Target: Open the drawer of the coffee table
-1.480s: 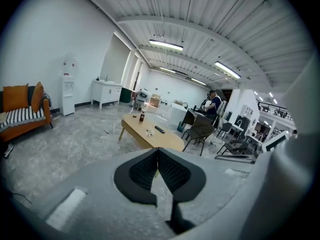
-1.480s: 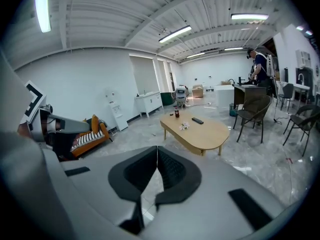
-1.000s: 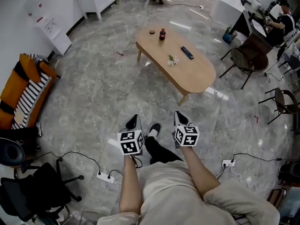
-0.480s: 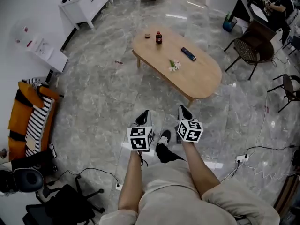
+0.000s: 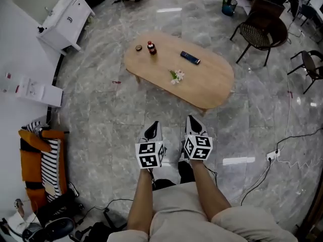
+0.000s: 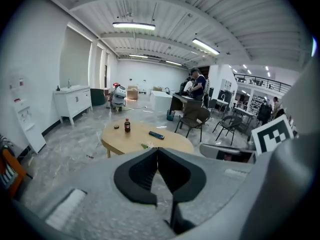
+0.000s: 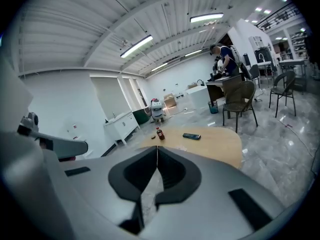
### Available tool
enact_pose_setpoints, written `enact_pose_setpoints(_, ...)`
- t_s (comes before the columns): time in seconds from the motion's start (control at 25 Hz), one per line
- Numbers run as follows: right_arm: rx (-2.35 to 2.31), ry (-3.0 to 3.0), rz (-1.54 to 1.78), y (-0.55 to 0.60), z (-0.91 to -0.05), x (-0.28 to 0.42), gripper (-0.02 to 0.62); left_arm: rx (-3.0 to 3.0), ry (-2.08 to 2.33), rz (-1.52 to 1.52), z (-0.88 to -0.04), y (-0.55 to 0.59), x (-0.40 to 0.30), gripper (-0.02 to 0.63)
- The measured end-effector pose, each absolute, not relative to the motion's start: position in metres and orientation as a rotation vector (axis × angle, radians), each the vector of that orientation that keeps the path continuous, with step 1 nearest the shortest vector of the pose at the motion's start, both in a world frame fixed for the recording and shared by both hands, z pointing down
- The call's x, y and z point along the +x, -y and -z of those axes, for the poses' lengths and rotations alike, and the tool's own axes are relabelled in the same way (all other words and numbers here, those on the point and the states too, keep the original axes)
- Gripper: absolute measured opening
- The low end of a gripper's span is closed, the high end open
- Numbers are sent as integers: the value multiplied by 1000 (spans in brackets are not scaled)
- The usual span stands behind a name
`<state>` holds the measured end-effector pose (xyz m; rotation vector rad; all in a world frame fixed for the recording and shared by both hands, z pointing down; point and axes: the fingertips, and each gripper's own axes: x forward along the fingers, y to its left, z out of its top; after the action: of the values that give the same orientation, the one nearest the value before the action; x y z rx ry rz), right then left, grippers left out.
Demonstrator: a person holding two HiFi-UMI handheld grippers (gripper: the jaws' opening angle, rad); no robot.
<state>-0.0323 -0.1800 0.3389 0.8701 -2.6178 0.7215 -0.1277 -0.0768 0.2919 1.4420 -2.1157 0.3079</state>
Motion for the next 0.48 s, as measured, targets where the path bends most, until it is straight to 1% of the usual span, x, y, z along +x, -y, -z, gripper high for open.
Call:
enact_pose_setpoints(0.12, 986, 2574, -795, 199, -348, -21, 17, 1367, 2121, -247, -302, 83, -147, 11)
enact_pose_setpoints(0.24, 1160, 2503, -913, 218, -356, -1, 17, 1386, 2099, -278, -310, 102, -149, 11)
enact_pose_setpoints(0.48, 1362, 2476, -866, 234, -350, 14, 17, 1600, 2007, -371, -315, 138, -149, 11)
